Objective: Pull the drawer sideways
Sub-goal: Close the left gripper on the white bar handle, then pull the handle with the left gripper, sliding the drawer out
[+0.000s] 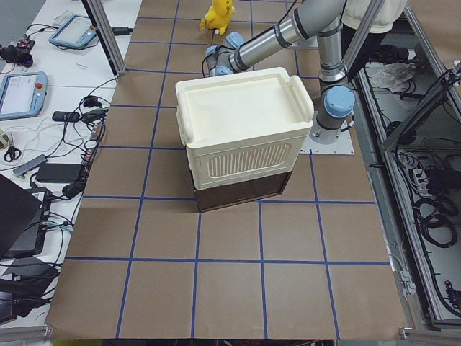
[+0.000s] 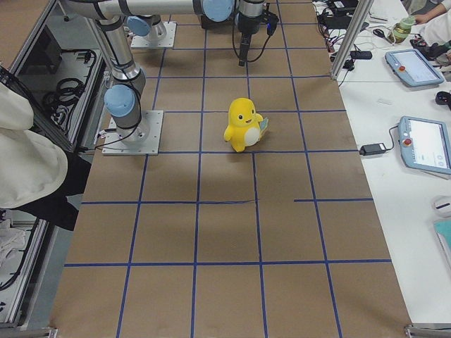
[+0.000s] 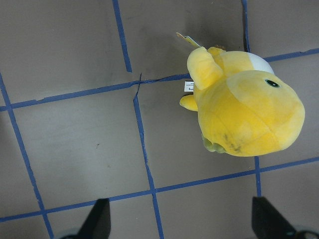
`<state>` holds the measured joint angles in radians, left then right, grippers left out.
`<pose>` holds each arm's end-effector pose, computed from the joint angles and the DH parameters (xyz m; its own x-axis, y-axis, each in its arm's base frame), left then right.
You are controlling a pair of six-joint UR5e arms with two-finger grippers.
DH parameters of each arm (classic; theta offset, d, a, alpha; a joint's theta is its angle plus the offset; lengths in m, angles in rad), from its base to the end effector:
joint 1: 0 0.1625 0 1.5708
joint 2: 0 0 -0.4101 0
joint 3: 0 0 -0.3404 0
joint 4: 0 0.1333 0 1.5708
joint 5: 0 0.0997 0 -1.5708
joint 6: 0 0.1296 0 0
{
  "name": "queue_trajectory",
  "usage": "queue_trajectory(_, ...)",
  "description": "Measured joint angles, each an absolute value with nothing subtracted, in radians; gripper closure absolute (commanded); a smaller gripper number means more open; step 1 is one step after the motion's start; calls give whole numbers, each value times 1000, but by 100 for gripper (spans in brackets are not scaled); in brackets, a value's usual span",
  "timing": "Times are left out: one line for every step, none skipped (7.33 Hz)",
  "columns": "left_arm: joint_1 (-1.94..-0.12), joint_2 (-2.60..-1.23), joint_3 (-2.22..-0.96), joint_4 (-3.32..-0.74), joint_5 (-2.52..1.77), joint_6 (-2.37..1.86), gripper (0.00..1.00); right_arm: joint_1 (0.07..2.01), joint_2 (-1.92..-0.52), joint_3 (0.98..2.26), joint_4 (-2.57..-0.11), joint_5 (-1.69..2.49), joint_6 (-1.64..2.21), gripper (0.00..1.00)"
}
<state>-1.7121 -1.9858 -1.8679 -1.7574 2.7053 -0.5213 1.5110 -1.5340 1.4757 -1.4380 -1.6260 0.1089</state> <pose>-0.0780 -0.4356 0.2032 -0.3198 0.3535 -0.8790 -0.0826 0.9139 0.3976 0.0993 -0.4514 0.4557 -0.9846 0.1634 0.0628 0.1676 0.9835 0.0680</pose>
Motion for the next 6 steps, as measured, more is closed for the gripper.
queue_trajectory(-1724,-1986,-1867,-1758,2706,-521,84,1511,-1534,1476,-1438,-1626,109,0)
queue_trajectory(-1734,-1986,-1867,-1758,2706,-522,84,1511,-1534,1476,-1439,-1626,109,0)
queue_trajectory(-1745,-1986,-1866,-1757,2705,-521,84,1511,-1534,1476,-1439,-1626,109,0)
queue_trajectory(-1757,-1986,-1865,-1756,2704,-521,84,1511,-1534,1476,-1439,-1626,109,0)
queue_trajectory(-1768,-1986,-1864,-1755,2703,-520,84,1511,-1534,1476,-1438,-1626,109,0)
queue_trajectory(-1778,-1987,-1864,-1753,2702,-520,85,1511,-1534,1476,-1438,-1626,109,0)
